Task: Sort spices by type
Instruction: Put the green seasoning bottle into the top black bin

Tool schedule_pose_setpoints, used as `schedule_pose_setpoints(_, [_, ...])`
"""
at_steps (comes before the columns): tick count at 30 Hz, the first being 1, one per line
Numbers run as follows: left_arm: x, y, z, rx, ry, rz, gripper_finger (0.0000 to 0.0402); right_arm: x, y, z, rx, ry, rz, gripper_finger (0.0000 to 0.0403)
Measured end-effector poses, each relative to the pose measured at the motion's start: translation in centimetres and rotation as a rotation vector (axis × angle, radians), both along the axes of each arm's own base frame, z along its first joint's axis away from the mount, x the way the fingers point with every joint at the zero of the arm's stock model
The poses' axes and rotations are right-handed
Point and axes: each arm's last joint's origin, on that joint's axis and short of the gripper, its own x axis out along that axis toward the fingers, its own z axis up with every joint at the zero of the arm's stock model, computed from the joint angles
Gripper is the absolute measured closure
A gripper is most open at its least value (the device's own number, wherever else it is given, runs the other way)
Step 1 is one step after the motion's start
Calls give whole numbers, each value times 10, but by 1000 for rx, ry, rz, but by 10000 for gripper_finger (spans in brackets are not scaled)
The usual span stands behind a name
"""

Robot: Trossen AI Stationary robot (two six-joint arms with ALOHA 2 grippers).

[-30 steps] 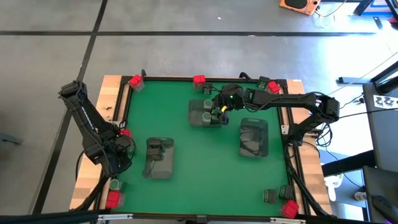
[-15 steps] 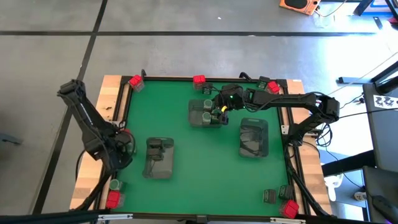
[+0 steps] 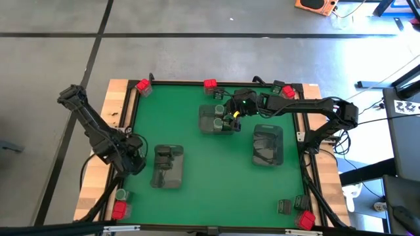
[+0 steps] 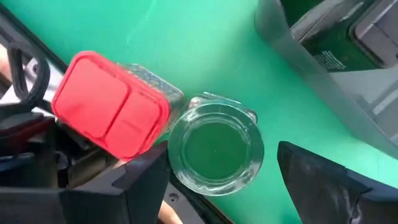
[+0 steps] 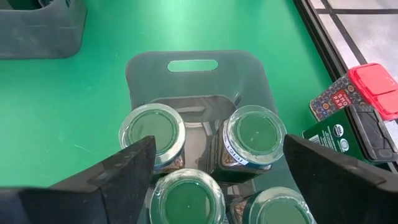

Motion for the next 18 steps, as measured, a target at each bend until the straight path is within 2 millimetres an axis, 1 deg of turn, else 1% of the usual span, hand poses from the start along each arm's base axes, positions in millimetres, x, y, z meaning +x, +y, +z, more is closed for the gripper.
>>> schedule_pose_setpoints(3, [1,2,0,33,-7,-28,116,0,0,0,0,0,0,52])
schedule_pose_setpoints(6, [1,5,-5,59,14,-59,116,0,0,0,0,2,0,52])
schedule_pose_setpoints(10, [1,3,-6,41,34,-98,121,0,0,0,1,5,0,52])
schedule_pose_setpoints(14, [1,3,-6,26,51,-123,145,0,0,0,1,5,0,52])
schedule_pose_setpoints(18, [1,2,-6,10,78,-183,181,0,0,0,1,5,0,52])
